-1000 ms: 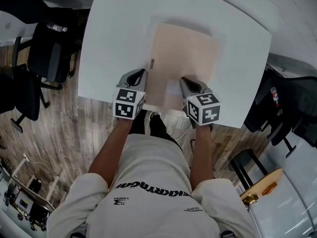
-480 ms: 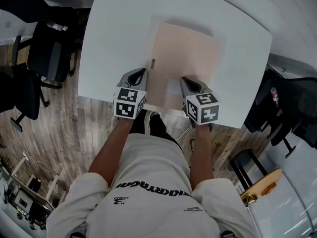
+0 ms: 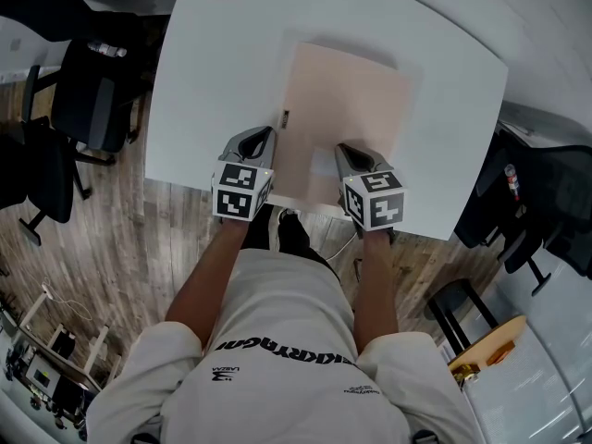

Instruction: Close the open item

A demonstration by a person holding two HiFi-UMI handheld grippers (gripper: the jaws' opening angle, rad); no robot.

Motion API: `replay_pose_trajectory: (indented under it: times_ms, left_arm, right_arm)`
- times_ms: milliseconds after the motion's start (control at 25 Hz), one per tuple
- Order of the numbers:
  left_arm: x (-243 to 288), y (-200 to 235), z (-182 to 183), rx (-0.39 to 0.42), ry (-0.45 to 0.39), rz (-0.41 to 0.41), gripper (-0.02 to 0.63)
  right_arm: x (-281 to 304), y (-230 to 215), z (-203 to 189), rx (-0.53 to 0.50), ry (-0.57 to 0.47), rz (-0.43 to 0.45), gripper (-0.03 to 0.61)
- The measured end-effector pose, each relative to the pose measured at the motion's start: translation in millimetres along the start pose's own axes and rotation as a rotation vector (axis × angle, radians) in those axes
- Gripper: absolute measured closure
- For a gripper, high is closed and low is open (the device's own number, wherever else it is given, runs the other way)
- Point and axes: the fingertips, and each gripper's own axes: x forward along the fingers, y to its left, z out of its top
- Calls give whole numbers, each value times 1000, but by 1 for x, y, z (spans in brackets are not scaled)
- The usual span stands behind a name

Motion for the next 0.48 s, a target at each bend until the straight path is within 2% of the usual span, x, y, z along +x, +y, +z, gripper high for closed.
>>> replay_pose_trajectory:
  times_ms: [480]
  left_arm:
    - [-2, 1, 2, -4, 6, 9, 612]
  right_arm:
    - [-4, 2, 3, 30, -24, 19, 578]
